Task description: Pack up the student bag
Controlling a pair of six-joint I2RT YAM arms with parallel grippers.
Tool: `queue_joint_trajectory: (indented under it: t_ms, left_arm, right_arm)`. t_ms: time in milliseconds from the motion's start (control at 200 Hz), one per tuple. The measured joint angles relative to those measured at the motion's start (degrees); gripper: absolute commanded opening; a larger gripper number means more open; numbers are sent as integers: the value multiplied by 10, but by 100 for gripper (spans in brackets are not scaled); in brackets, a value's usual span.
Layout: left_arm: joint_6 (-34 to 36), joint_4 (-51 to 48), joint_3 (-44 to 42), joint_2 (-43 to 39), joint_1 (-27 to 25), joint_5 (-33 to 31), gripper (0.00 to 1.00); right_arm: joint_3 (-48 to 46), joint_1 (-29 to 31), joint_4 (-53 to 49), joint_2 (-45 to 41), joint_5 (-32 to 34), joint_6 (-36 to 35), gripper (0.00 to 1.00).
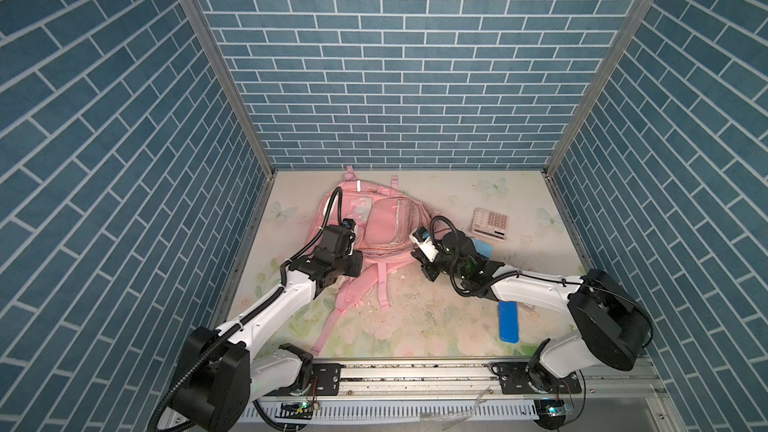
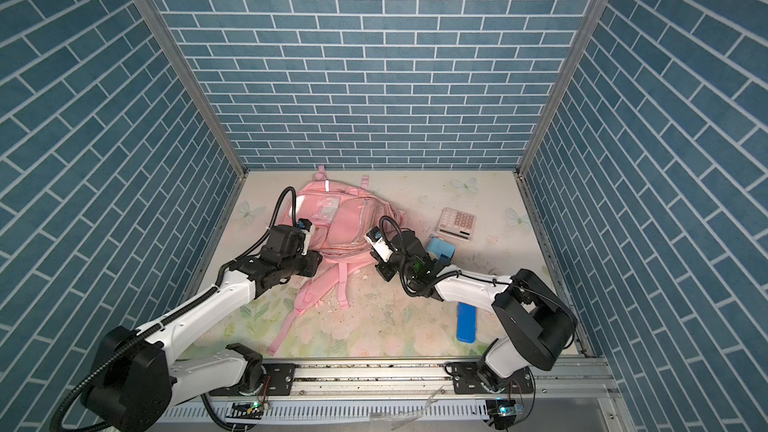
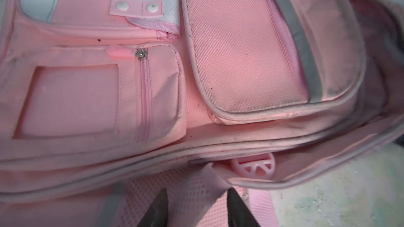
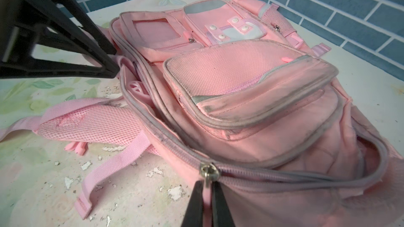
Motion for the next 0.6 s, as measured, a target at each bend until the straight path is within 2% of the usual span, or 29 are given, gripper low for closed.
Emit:
queue_joint_trajectory:
  t_ms: [170, 240, 390, 600]
  left_arm:
    - [-233, 78, -101, -89, -24, 24, 54]
    - [-324, 95, -135, -123, -46, 14, 58]
    - [-511, 176, -194, -177, -98, -24, 60]
    - [-674, 236, -217, -168, -190, -97, 61]
  right_arm:
    - [1, 2, -19, 5, -2, 0, 0]
    - [1, 2, -19, 5, -2, 0, 0]
    - [1, 2, -19, 5, -4, 0, 0]
    - [1, 2, -19, 9, -7, 0, 0]
